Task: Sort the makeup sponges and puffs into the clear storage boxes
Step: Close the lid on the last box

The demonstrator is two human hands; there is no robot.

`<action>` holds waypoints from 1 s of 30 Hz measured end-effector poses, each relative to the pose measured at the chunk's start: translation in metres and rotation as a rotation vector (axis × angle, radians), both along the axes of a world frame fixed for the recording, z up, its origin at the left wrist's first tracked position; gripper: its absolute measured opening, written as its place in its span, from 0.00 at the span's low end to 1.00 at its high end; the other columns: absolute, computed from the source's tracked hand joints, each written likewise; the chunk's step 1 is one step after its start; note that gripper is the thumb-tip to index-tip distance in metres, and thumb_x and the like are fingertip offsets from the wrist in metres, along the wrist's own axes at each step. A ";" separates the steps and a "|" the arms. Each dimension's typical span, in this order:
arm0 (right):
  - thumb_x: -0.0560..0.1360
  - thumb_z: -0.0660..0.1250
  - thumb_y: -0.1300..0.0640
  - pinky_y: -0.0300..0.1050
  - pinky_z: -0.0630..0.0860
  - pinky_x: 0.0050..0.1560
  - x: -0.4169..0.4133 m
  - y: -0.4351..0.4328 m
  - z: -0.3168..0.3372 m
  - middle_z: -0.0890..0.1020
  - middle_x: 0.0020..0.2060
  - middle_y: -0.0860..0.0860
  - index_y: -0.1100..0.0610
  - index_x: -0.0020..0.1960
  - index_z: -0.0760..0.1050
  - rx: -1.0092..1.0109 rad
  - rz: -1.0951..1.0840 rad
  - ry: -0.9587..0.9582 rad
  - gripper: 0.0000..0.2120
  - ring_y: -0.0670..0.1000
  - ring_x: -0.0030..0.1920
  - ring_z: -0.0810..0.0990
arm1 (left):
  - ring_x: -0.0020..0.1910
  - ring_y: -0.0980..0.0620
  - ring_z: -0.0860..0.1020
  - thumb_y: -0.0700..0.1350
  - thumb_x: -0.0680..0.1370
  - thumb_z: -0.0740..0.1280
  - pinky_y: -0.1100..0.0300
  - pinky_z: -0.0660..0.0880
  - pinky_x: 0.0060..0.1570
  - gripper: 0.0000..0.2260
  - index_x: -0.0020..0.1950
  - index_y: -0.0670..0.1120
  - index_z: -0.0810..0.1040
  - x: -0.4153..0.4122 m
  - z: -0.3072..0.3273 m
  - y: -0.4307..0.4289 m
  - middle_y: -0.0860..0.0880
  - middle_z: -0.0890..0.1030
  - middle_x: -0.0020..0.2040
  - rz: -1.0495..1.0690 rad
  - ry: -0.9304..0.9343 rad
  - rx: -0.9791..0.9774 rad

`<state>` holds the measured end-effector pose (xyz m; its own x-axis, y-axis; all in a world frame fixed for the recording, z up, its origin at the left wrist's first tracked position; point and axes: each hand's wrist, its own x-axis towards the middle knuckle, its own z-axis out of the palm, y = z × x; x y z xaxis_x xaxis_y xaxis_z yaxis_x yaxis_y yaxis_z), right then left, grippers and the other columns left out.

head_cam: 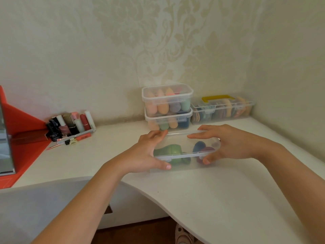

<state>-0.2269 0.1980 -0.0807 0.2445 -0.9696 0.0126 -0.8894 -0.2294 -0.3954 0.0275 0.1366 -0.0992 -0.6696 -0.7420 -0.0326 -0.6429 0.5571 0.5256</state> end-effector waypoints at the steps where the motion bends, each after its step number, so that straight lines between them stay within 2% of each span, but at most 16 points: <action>1: 0.64 0.75 0.42 0.40 0.60 0.67 0.000 0.001 0.001 0.64 0.71 0.40 0.27 0.65 0.64 -0.002 -0.001 0.004 0.34 0.41 0.72 0.59 | 0.74 0.59 0.47 0.53 0.71 0.73 0.62 0.50 0.69 0.45 0.77 0.57 0.46 -0.002 0.000 0.001 0.61 0.48 0.75 0.002 0.005 -0.001; 4: 0.65 0.76 0.46 0.37 0.60 0.61 -0.002 0.003 0.003 0.67 0.65 0.36 0.33 0.69 0.62 -0.019 -0.020 0.001 0.37 0.41 0.65 0.65 | 0.74 0.59 0.46 0.53 0.71 0.73 0.62 0.49 0.69 0.44 0.77 0.56 0.46 -0.007 -0.001 0.002 0.60 0.48 0.76 0.002 0.000 -0.017; 6: 0.64 0.77 0.45 0.38 0.62 0.59 -0.005 0.004 0.003 0.67 0.62 0.35 0.33 0.69 0.60 -0.012 -0.053 -0.036 0.39 0.41 0.61 0.66 | 0.74 0.59 0.46 0.55 0.71 0.72 0.62 0.49 0.69 0.45 0.77 0.56 0.45 -0.010 -0.002 0.003 0.59 0.48 0.76 0.004 -0.011 -0.026; 10: 0.64 0.76 0.44 0.39 0.65 0.58 -0.007 0.004 0.000 0.70 0.61 0.35 0.30 0.63 0.63 -0.011 -0.070 -0.100 0.34 0.42 0.61 0.68 | 0.74 0.59 0.48 0.63 0.67 0.72 0.62 0.50 0.70 0.48 0.78 0.56 0.47 -0.011 0.000 0.001 0.60 0.48 0.76 0.056 -0.031 -0.041; 13: 0.66 0.75 0.44 0.37 0.64 0.58 -0.003 0.004 -0.001 0.68 0.64 0.35 0.32 0.63 0.64 -0.016 -0.048 -0.092 0.31 0.40 0.63 0.66 | 0.74 0.57 0.53 0.64 0.67 0.71 0.65 0.53 0.69 0.47 0.78 0.54 0.50 -0.011 0.004 0.002 0.58 0.52 0.76 0.069 -0.025 -0.094; 16: 0.65 0.76 0.45 0.39 0.63 0.57 -0.003 0.007 0.004 0.68 0.63 0.39 0.33 0.64 0.62 0.047 -0.081 -0.173 0.34 0.43 0.61 0.68 | 0.73 0.58 0.58 0.63 0.67 0.72 0.63 0.56 0.70 0.44 0.77 0.53 0.55 -0.009 0.005 0.002 0.57 0.57 0.76 0.072 0.017 -0.069; 18: 0.64 0.77 0.46 0.41 0.64 0.57 -0.005 0.010 0.008 0.70 0.61 0.41 0.32 0.63 0.61 0.082 -0.105 -0.239 0.36 0.46 0.61 0.69 | 0.72 0.58 0.62 0.66 0.64 0.72 0.61 0.59 0.71 0.45 0.76 0.53 0.59 -0.008 0.005 0.003 0.57 0.60 0.75 0.084 0.060 -0.029; 21: 0.63 0.78 0.47 0.42 0.65 0.58 -0.006 0.010 0.010 0.70 0.60 0.42 0.32 0.63 0.60 0.090 -0.105 -0.245 0.37 0.47 0.61 0.70 | 0.72 0.60 0.61 0.71 0.58 0.67 0.59 0.59 0.72 0.49 0.75 0.52 0.61 -0.009 0.003 0.005 0.57 0.61 0.75 0.090 0.084 -0.043; 24: 0.63 0.78 0.47 0.40 0.65 0.56 -0.009 0.009 0.010 0.71 0.61 0.42 0.34 0.64 0.60 0.091 -0.104 -0.260 0.37 0.47 0.61 0.70 | 0.71 0.61 0.61 0.71 0.57 0.67 0.61 0.59 0.71 0.50 0.75 0.52 0.62 -0.010 0.001 0.004 0.57 0.61 0.74 0.083 0.122 -0.007; 26: 0.62 0.78 0.44 0.39 0.67 0.56 -0.014 0.009 0.011 0.72 0.61 0.42 0.34 0.67 0.60 0.090 -0.108 -0.340 0.40 0.46 0.63 0.71 | 0.69 0.62 0.63 0.68 0.60 0.70 0.69 0.62 0.66 0.46 0.74 0.52 0.63 -0.012 0.003 0.003 0.58 0.64 0.73 0.074 0.157 0.038; 27: 0.60 0.78 0.41 0.39 0.69 0.58 -0.018 0.010 0.012 0.73 0.61 0.42 0.34 0.68 0.59 0.072 -0.108 -0.402 0.42 0.45 0.64 0.71 | 0.67 0.62 0.66 0.66 0.62 0.71 0.75 0.64 0.60 0.43 0.73 0.52 0.65 -0.015 0.006 0.003 0.59 0.66 0.71 0.067 0.189 0.059; 29: 0.60 0.74 0.36 0.41 0.70 0.61 -0.023 0.011 0.016 0.77 0.60 0.42 0.34 0.69 0.59 -0.053 -0.118 -0.541 0.42 0.42 0.63 0.73 | 0.62 0.66 0.71 0.62 0.63 0.71 0.80 0.66 0.48 0.33 0.67 0.59 0.70 -0.022 0.015 0.004 0.66 0.71 0.65 0.068 0.265 0.072; 30: 0.63 0.71 0.37 0.40 0.71 0.60 -0.027 0.012 0.019 0.79 0.58 0.42 0.36 0.69 0.60 -0.147 -0.127 -0.647 0.38 0.40 0.61 0.75 | 0.60 0.69 0.71 0.62 0.63 0.71 0.80 0.66 0.48 0.28 0.62 0.65 0.71 -0.027 0.021 0.004 0.71 0.73 0.60 0.078 0.292 0.048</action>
<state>-0.2543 0.2097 -0.0614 0.0274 -0.9672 0.2524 -0.5074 -0.2310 -0.8302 0.0001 0.1409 -0.0779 -0.5967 -0.7939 0.1168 -0.5009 0.4823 0.7187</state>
